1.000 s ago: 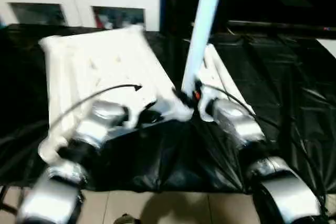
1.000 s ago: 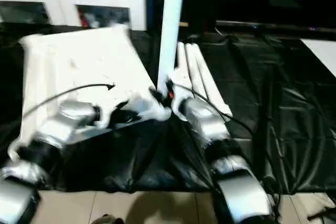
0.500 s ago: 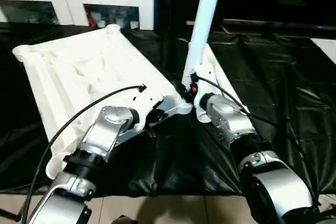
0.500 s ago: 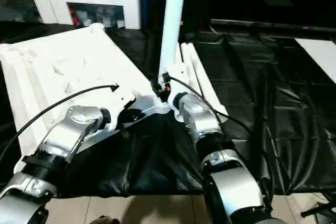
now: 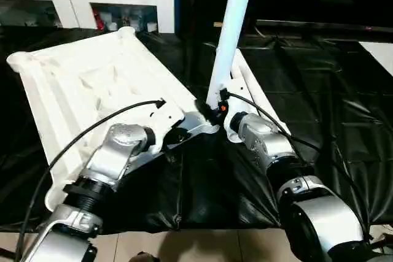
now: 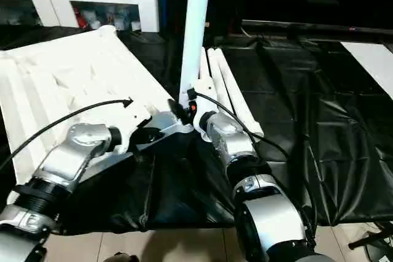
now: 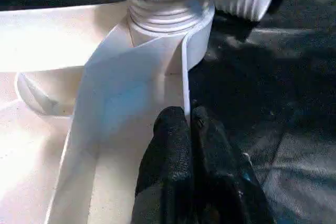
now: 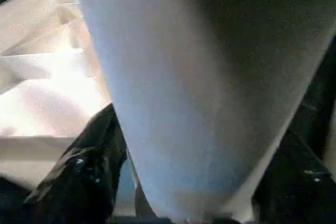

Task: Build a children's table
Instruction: Insert table leg to table base, then rotate leg to tighten

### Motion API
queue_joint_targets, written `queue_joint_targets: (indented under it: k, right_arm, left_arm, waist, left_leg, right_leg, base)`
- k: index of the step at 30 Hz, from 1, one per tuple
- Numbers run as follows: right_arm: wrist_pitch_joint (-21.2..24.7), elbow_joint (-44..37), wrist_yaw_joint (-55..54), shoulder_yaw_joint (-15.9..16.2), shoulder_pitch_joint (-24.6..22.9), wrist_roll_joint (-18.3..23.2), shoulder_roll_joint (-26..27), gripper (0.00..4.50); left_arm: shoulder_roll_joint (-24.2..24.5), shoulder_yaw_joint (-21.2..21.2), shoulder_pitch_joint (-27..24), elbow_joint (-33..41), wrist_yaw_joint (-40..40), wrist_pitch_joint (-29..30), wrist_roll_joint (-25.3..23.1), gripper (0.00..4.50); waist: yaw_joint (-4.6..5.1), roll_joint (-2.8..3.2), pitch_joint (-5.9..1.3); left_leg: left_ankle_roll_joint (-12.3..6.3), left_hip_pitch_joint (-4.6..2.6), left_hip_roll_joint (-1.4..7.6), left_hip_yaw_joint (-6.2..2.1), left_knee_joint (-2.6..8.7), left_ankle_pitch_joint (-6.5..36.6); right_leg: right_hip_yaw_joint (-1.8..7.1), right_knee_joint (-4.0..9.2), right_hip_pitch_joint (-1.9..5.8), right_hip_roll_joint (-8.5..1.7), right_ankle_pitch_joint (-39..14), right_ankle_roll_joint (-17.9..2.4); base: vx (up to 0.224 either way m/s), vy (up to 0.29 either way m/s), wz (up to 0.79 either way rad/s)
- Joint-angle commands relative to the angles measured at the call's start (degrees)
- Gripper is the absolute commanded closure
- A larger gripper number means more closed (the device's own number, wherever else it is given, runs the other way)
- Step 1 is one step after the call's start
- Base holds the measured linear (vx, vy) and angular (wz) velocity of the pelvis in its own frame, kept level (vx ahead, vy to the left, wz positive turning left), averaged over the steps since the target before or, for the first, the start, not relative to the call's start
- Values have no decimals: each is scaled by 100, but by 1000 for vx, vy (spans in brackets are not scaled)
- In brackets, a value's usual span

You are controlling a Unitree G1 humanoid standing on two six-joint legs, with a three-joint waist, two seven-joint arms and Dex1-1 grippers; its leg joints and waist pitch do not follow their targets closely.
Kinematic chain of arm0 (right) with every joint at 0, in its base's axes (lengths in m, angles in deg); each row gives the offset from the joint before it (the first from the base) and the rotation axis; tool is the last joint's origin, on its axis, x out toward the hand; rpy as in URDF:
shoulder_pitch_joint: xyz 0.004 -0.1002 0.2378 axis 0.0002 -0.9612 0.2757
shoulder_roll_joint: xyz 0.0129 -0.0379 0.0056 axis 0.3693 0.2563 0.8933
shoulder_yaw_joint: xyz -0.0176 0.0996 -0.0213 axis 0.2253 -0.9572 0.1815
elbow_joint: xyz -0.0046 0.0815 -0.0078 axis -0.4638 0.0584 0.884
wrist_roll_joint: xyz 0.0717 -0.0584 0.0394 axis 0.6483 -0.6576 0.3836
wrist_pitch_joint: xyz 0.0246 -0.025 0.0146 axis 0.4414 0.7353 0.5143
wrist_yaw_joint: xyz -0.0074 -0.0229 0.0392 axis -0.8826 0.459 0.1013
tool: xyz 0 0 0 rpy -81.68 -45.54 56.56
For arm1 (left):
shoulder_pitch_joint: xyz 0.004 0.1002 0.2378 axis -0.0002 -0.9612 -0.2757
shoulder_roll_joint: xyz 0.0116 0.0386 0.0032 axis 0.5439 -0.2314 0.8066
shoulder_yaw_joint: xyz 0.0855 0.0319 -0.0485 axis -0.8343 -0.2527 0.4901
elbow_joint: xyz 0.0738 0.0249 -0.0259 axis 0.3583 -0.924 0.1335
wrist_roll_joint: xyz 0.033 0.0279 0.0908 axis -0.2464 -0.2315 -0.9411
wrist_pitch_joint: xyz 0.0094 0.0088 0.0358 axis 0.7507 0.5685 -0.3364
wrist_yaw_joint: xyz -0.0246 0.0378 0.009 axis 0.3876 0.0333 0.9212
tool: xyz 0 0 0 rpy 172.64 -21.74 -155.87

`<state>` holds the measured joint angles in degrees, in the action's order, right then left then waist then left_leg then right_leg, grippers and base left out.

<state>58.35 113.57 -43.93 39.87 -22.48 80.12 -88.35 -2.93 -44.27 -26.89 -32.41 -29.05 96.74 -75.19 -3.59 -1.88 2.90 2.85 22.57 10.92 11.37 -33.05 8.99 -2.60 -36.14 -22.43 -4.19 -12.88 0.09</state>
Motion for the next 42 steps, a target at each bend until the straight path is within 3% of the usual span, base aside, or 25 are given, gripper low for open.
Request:
queue_joint_targets:
  k: [1, 5, 7, 8, 17, 18, 29, 30, 31, 35, 38, 41, 42]
  right_arm:
    - [83, -121, 409, 266, -148, -4, -26, 77]
    - [33, -530, 1150, 525, -362, -100, -335, 63]
    - [47, -615, 1342, 573, -416, -110, -402, 63]
    - [72, -834, 1758, 703, -545, -126, -563, 63]
    - [444, -1800, 3167, 1149, -983, -16, -1178, 63]
    - [490, -1878, 3273, 1190, -1014, -6, -1219, 90]
    - [999, -2510, 3801, 1445, -1349, 69, -1400, 161]
    - [1043, -2557, 3772, 1437, -1379, 81, -1380, 161]
    - [1043, -2557, 3772, 1437, -1379, 81, -1380, 163]
    - [984, -2254, 2896, 1149, -1345, 33, -1015, 166]
    - [760, -1451, 1376, 871, -1053, -263, -567, 167]
    - [775, -732, 17, 561, -724, -283, -83, 168]
    - [761, -645, -140, 528, -680, -280, -9, 168]
  left_arm:
    - [-21, 79, 104, 266, 363, -487, 301, 450]
    - [237, 18, 40, 239, 962, -902, 429, 450]
    - [294, 0, 30, 216, 1088, -961, 452, 450]
    - [400, -21, 25, 146, 1316, -1100, 497, 450]
    - [827, -163, -30, 12, 2479, -1564, 777, 450]
    - [860, -192, -41, 7, 2578, -1602, 780, 450]
    - [988, -361, 22, -300, 3006, -1948, 659, 450]
    - [981, -350, 41, -343, 3004, -1953, 655, 450]
    - [981, -350, 41, -343, 3004, -1953, 655, 450]
    - [790, -257, 150, -578, 2439, -1821, 482, 450]
    - [481, -84, 288, -760, 1531, -1509, 330, 450]
    - [93, 69, 390, -775, 595, -1126, 166, 450]
    - [18, 97, 404, -765, 446, -1039, 151, 450]
  waist:
    - [-40, 72, -385]
    - [-95, 62, -430]
    - [-118, 70, -425]
    - [-180, 79, -419]
    - [-304, 93, -389]
    - [-319, 95, -388]
    - [-334, 68, -375]
    - [-350, 124, -380]
    - [-340, 97, -382]
    - [-326, 101, -374]
    - [-221, 97, -340]
    - [-129, 95, -335]
    - [-112, 68, -335]
  left_leg:
    - [-169, -164, 263, -115, 342, 891]
    - [-375, -147, 250, -111, 279, 475]
    - [-433, -148, 250, -103, 271, 420]
    - [-460, -164, 259, -88, 262, 478]
    - [-131, -193, 292, -90, 312, 984]
    - [-96, -194, 291, -91, 313, 1033]
    - [17, -175, 283, -101, 319, 1178]
    - [31, -187, 280, -106, 315, 1190]
    - [49, -185, 284, -103, 318, 1213]
    - [148, -193, 285, -109, 334, 1356]
    - [444, -207, 269, -151, 380, 1835]
    - [516, -180, 278, -180, 407, 1827]
    - [507, -181, 269, -183, 402, 1846]
  right_leg:
    - [239, 354, 236, -395, 299, -1453]
    - [222, 285, 257, -369, 966, -1487]
    - [219, 269, 240, -365, 1087, -1519]
    - [215, 274, 229, -363, 1051, -1534]
    - [212, 298, 191, -372, 340, -1438]
    - [214, 305, 191, -380, 275, -1429]
    - [230, 326, 180, -403, -96, -1378]
    - [231, 324, 173, -403, -105, -1367]
    - [233, 328, 175, -402, -82, -1367]
    - [239, 333, 145, -415, -226, -1391]
    - [254, 417, 128, -470, -1231, -1285]
    - [254, 420, 135, -461, -1329, -1198]
    - [250, 439, 141, -459, -1392, -1146]
  base:
    - [0, 0, 0]
    - [0, 0, 0]
    - [0, 0, 0]
    - [0, 0, 0]
    - [0, 0, 0]
    - [0, 0, 0]
    - [0, 0, 0]
    - [0, 0, 0]
    - [0, 0, 0]
    - [0, 0, 0]
    - [0, 0, 0]
    - [0, 0, 0]
    - [0, 0, 0]
